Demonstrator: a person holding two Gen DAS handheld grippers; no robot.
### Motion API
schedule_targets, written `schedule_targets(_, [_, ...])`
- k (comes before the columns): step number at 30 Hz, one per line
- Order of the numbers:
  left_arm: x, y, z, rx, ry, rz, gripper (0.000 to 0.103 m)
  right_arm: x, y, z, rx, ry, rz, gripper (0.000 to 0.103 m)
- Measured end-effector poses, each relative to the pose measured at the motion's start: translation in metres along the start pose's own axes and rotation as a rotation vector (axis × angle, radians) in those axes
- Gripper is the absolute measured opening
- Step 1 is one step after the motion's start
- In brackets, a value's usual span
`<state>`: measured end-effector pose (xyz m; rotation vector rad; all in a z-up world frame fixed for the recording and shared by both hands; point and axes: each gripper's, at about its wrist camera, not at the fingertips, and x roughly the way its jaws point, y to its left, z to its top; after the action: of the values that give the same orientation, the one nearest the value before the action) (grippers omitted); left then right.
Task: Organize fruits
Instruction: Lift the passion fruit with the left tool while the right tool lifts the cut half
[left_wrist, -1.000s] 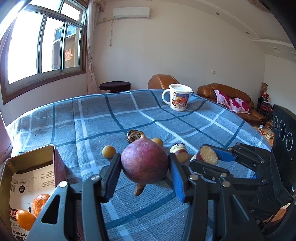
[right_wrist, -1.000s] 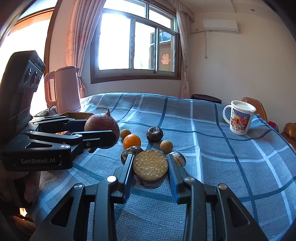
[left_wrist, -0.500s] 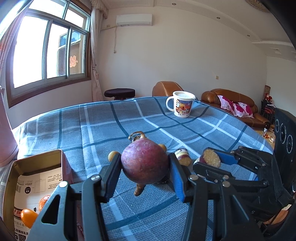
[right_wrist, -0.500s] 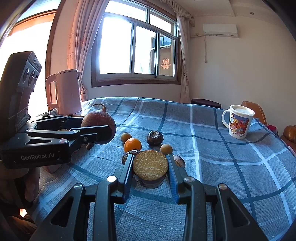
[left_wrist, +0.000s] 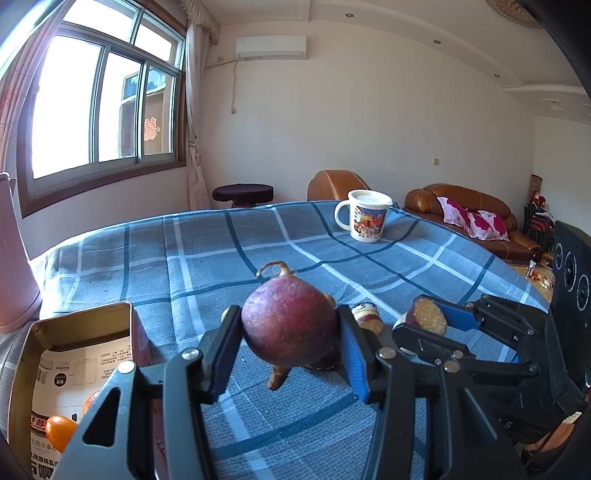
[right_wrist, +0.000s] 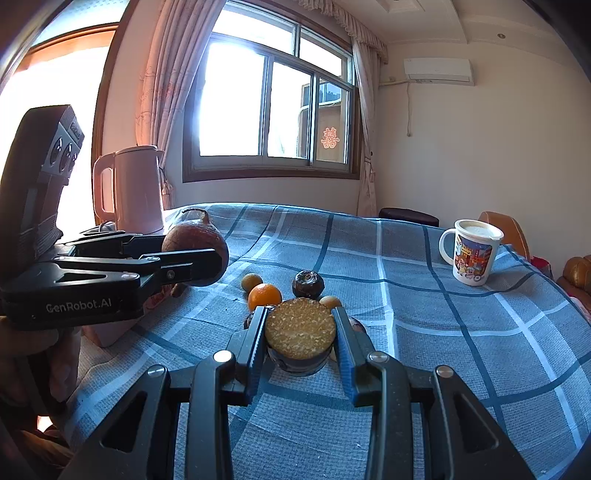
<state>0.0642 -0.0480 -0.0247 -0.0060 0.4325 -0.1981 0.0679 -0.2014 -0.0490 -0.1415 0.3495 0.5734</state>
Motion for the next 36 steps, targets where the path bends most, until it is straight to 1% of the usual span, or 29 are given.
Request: schedule_targets(36, [-0.020, 0.001, -0.003, 0.002, -0.106, 0.028, 0.053, -0.012, 0.004, -0.003, -0.029, -0.085, -0.003, 0.036])
